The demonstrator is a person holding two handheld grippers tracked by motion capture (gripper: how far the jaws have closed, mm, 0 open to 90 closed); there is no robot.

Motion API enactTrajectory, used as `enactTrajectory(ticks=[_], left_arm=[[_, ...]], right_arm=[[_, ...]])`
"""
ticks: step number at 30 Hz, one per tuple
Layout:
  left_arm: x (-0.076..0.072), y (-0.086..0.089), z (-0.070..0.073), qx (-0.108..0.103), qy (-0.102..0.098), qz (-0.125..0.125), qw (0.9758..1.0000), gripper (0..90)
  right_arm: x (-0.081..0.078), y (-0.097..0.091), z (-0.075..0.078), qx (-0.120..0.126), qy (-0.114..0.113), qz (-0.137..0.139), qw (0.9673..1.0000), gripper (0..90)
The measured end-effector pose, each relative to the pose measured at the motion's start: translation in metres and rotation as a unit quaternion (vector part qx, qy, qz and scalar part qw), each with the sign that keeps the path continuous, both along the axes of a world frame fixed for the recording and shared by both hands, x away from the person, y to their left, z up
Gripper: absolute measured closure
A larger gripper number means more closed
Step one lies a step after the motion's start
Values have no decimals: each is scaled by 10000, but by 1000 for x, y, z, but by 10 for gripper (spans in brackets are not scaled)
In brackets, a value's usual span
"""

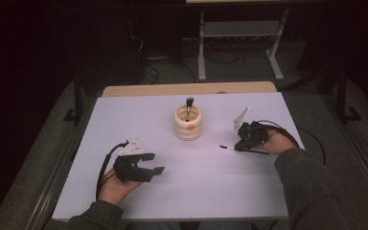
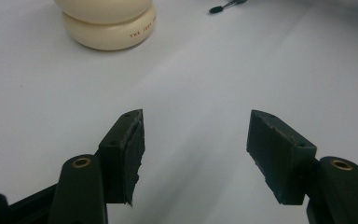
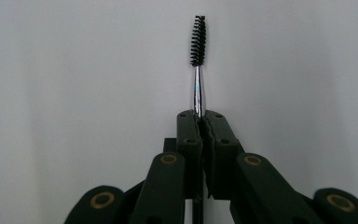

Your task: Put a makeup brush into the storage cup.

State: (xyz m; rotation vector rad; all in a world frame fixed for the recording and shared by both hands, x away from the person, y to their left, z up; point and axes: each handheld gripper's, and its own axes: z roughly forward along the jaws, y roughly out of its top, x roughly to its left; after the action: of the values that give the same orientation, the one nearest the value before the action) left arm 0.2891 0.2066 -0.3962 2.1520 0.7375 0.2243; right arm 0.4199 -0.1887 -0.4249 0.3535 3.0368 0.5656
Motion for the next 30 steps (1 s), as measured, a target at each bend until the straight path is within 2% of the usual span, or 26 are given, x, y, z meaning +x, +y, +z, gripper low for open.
enactTrajectory(ticks=[13,21,30], left_arm=[[0,1,0,-63,8,47,10000,368],[0,3,2,-56,-24,39,10000,368],[0,3,2,-59,-36,32,10000,369]], right_arm=[[1,-1,1,56,284,-199,9994,852],[-1,-2,5,137,314,-321,9989,852],[-5,-3,15,439,269,-416,9978,852]])
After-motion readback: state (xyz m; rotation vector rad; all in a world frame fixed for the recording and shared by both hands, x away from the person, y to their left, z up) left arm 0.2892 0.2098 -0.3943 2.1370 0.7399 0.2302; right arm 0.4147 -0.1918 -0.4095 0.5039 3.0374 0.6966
